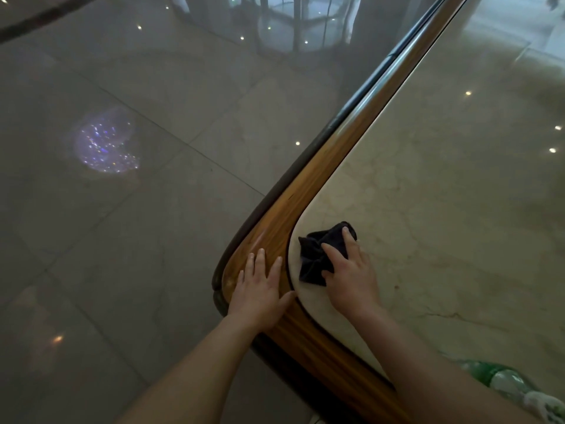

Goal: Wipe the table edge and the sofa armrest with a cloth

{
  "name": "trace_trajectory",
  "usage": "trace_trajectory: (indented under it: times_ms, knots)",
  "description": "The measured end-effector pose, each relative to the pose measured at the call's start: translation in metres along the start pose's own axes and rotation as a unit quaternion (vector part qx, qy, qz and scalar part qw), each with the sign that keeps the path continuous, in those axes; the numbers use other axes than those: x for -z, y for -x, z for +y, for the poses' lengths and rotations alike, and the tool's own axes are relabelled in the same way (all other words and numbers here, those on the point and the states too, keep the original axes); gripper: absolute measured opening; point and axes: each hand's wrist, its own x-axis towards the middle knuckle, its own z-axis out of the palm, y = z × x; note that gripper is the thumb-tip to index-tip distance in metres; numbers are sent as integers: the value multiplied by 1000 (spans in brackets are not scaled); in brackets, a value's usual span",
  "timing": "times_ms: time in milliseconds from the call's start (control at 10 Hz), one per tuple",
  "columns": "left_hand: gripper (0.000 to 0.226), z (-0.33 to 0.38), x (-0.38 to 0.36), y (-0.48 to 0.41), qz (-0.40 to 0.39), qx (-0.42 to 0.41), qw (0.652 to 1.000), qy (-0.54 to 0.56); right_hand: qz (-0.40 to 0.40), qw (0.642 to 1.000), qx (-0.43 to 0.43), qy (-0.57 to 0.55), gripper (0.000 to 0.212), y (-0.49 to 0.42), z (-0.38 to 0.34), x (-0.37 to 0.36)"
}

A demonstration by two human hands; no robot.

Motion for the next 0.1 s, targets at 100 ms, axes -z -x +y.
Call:
trace_trajectory:
  times_ms: [100]
  knots:
    - [80, -5, 9, 1, 23, -7, 1000, 15, 34, 999, 7, -16, 59, 2, -4, 8]
